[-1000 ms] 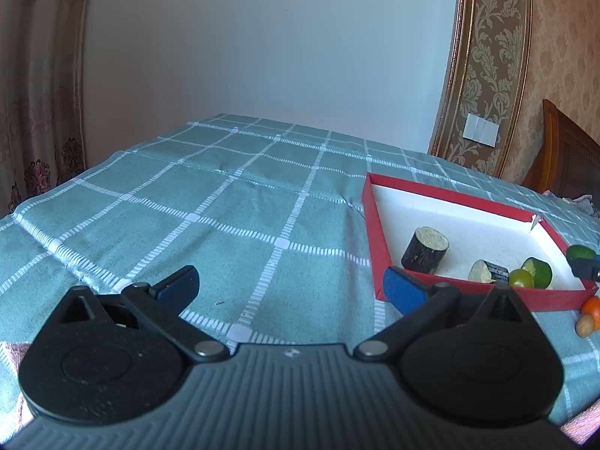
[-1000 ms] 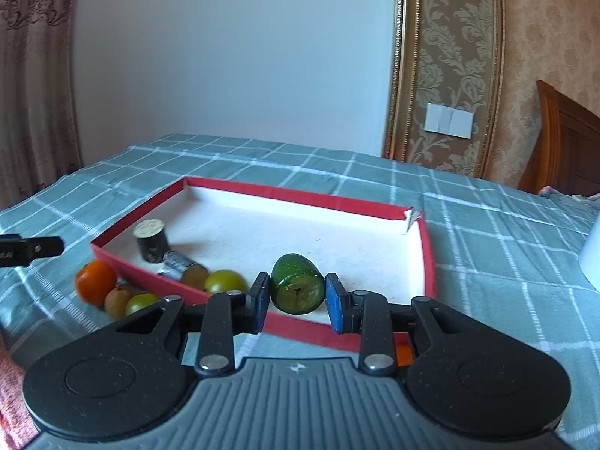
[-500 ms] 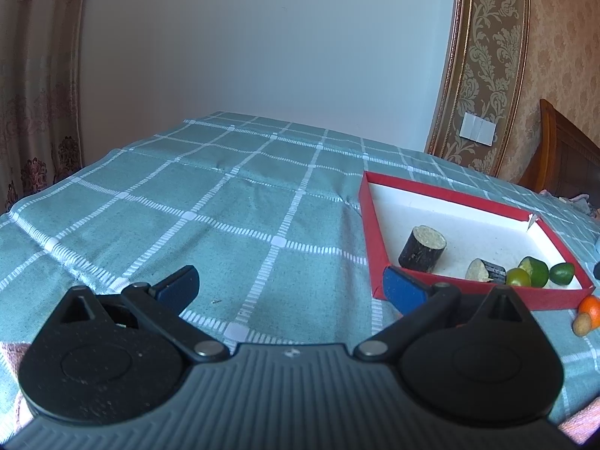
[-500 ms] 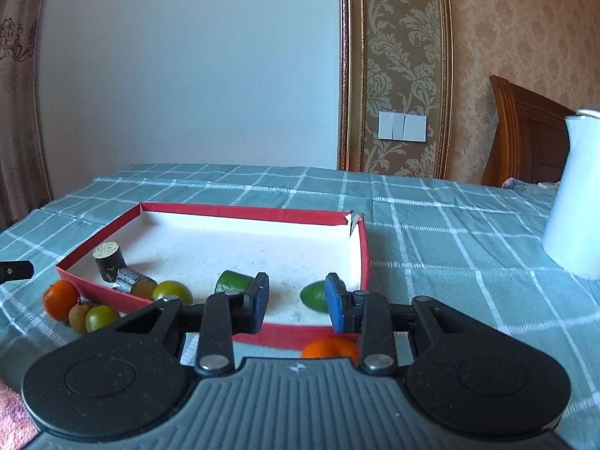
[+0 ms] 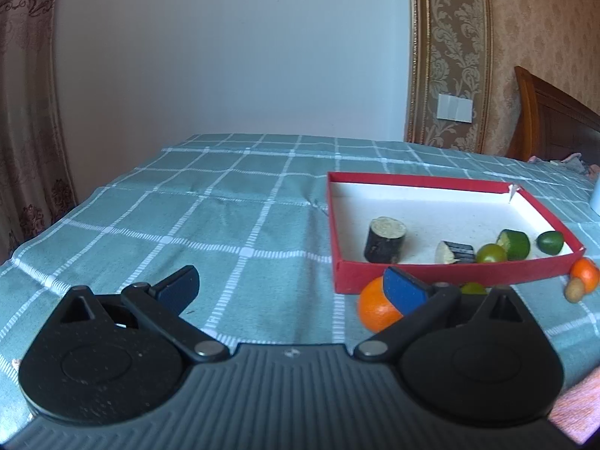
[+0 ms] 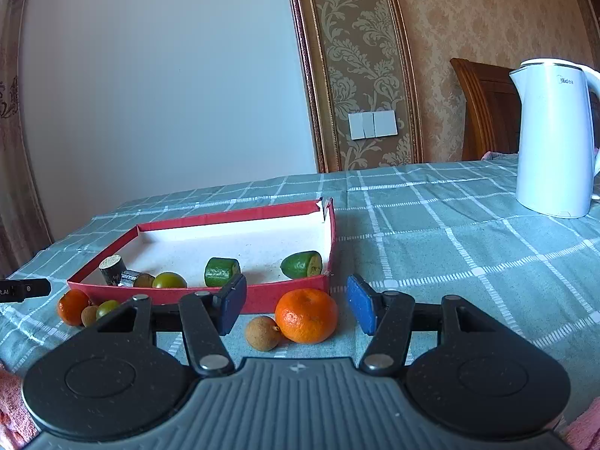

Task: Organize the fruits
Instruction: 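Carry the cucumber slice into the red tray and open the right gripper, then move the left gripper to the mandarin orange and close it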

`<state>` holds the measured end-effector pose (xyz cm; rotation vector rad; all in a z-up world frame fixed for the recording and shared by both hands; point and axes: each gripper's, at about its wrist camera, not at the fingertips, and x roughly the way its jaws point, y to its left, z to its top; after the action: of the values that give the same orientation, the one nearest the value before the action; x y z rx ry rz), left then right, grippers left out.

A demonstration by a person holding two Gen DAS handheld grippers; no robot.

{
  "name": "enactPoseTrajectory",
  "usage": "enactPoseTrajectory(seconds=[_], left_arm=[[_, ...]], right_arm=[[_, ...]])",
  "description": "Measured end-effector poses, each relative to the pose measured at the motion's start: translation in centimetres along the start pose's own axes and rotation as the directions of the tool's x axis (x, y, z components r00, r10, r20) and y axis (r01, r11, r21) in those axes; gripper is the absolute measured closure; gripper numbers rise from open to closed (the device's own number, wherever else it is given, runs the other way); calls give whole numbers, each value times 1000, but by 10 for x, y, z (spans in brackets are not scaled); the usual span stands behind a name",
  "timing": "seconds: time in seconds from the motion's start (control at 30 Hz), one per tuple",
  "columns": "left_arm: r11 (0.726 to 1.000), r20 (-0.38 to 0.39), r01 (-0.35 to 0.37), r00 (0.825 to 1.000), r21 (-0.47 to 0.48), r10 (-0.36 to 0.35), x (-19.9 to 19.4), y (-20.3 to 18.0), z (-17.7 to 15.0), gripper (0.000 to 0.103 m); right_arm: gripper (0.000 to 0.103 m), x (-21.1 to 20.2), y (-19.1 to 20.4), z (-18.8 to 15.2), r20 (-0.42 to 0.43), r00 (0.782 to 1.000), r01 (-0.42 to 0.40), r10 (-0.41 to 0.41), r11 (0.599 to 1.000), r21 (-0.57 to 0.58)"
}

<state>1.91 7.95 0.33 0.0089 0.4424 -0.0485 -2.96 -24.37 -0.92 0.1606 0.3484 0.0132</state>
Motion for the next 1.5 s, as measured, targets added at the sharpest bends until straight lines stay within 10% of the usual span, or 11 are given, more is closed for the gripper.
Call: enactPoseTrajectory(seconds=[0.43,1.5], left_arm=[[993,-14,81,997,83,-80,8,-38,1,14],[982,-104,174,978,-79,-181,33,-24,-5,47]], right_arm=[[42,0,-4,-2,-1,1000,2,-2,1000,22],[39,3,-8,-1,-22,1000,16,-15,999,42]])
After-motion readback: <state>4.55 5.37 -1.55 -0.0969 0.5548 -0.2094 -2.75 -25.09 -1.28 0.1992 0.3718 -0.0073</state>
